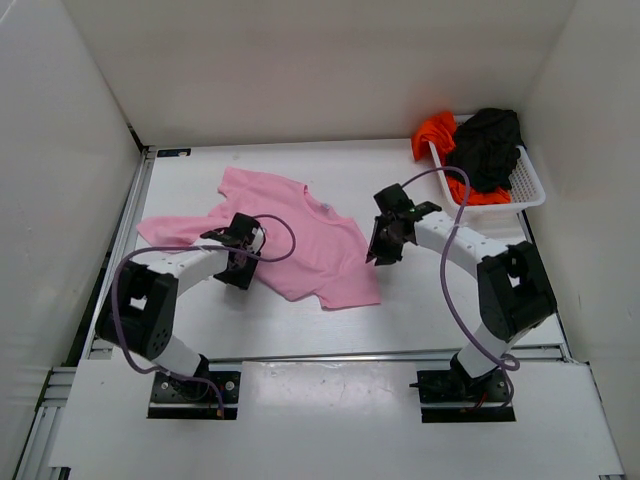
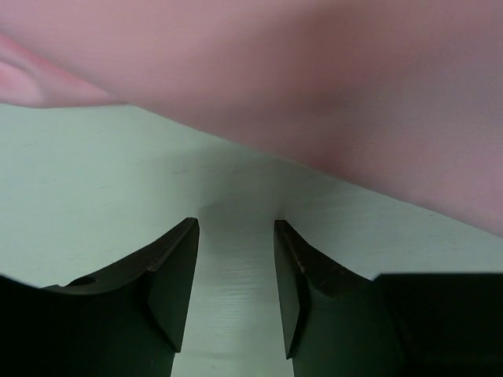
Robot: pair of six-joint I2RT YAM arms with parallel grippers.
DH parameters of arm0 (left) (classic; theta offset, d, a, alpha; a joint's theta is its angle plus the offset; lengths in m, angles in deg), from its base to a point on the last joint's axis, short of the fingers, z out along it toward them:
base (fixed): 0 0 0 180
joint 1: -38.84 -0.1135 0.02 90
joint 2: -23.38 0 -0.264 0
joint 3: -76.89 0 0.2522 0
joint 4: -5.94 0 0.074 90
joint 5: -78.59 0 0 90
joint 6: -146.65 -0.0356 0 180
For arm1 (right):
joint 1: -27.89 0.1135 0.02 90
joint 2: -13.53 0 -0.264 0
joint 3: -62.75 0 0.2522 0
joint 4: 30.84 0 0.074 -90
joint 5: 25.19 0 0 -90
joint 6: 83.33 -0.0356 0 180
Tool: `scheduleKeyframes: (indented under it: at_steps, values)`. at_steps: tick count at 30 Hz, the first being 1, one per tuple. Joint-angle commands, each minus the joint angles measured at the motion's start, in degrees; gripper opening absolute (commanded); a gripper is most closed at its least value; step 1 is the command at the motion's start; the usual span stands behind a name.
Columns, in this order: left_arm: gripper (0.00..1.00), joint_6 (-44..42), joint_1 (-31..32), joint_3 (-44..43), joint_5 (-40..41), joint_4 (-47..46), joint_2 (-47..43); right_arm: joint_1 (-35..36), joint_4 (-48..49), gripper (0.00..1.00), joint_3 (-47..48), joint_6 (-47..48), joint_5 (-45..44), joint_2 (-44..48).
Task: Fold and stack the t-shirts
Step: Flatten out the tshirt
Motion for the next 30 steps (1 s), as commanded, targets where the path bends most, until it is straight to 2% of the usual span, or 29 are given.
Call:
scheduleKeyframes:
  at_steps: [1,7,12,17,26,30]
  values:
    - [0.54,0.19,0.83,-2.56,-2.84,0.17,1.36,1.50,-1.59,0.33,-4.56,0.25,-1.54,2.96]
    - [0.53,0.19,0.83,-6.96,0.04,-0.62,6.37,2.73,-1.59,0.33,-7.83,-1.50,-2.08,4.20]
    - [0.54,0.19,-1.97,-9.50,3.57,-1.85,10.94,2.74,-1.59,0.34,-7.83,-1.50,-1.47,4.20]
    - [0.57,0.19,-3.39,-12.05,6.12,-2.38,10.96,2.74,-1.59,0.36,-10.11,-1.50,-0.85,4.82]
    - [0.56,0.19,-3.39,-11.44,-4.41,-2.38,11.39,3.26,-2.12,0.44,-14.86,-1.50,0.21,7.27]
    - [0.55,0.19,-3.39,-12.59,-5.74,-2.38,12.01,3.79,-1.07,0.47,-15.48,-0.81,0.73,9.12]
